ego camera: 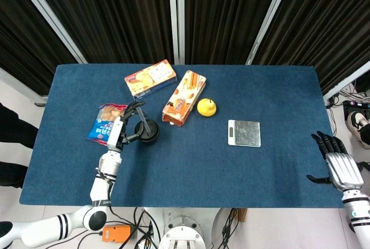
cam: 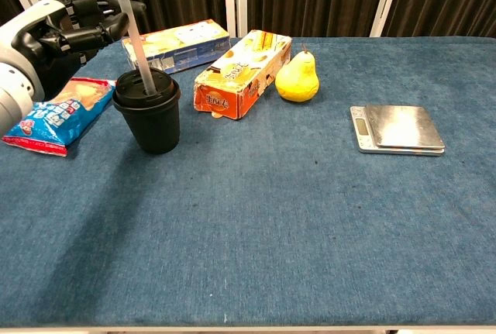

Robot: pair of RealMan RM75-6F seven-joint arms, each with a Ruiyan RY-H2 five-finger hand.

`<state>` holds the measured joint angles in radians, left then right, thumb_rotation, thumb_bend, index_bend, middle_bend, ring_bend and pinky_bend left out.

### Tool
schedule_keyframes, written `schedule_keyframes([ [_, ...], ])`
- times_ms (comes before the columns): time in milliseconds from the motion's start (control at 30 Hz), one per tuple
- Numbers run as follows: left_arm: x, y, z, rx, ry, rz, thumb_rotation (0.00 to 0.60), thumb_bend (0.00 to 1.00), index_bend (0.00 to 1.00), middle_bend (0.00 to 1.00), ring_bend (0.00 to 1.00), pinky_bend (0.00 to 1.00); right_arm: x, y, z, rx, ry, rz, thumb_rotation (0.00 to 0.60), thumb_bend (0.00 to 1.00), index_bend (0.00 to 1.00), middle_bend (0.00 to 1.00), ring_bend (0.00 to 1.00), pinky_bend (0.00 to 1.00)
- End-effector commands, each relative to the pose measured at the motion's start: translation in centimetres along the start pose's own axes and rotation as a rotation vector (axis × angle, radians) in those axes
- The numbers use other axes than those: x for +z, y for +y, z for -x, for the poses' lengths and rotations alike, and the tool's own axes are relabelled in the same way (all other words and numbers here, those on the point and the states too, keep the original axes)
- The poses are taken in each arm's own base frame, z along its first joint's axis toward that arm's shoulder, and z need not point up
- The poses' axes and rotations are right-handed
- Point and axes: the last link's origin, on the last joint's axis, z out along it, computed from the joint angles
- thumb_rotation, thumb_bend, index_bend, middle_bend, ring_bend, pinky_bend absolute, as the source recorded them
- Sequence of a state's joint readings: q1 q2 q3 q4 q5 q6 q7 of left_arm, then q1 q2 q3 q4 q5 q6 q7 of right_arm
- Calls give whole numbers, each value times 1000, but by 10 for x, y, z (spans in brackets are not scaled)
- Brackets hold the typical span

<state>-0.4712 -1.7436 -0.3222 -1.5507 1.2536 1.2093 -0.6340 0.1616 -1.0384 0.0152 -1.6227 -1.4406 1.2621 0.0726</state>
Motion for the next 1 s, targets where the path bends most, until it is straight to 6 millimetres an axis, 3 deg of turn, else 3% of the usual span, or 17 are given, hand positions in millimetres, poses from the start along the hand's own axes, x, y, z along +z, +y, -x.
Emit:
schedule_keyframes([
  [33, -1, 0, 0, 18, -7, 9, 600, 407, 288, 138, 0, 0, -1, 0, 0, 0, 1, 0, 600, 109, 0, 53, 0, 22],
  [233, -5, 3, -3, 56, -14, 44, 600, 407, 251, 135, 0, 0, -2, 0, -1, 1, 6, 0, 600, 108, 0, 53, 0, 23],
  [367, -12, 11, -20, 122, 5, 90, 600, 406, 225, 130, 0, 0, -2, 1, -4, -1, 14, 3, 600, 108, 0, 52, 0, 22],
  [633, -48, 35, -121, 423, 114, 8, 600, 398, 223, 131, 0, 0, -4, 11, -16, 8, 60, 23, 600, 109, 0, 52, 0, 22],
  [767, -79, 34, -175, 750, 151, -127, 600, 373, 223, 144, 0, 0, -4, 16, -20, 20, 76, 33, 600, 108, 0, 53, 0, 22],
  [867, -102, 28, -203, 991, 174, -224, 600, 344, 223, 144, 0, 0, -4, 17, -22, 24, 82, 31, 600, 109, 0, 52, 0, 22],
  [1000, -129, 19, -219, 1200, 196, -292, 600, 288, 223, 144, 0, 0, -4, 16, -23, 26, 91, 20, 600, 108, 0, 52, 0, 22],
])
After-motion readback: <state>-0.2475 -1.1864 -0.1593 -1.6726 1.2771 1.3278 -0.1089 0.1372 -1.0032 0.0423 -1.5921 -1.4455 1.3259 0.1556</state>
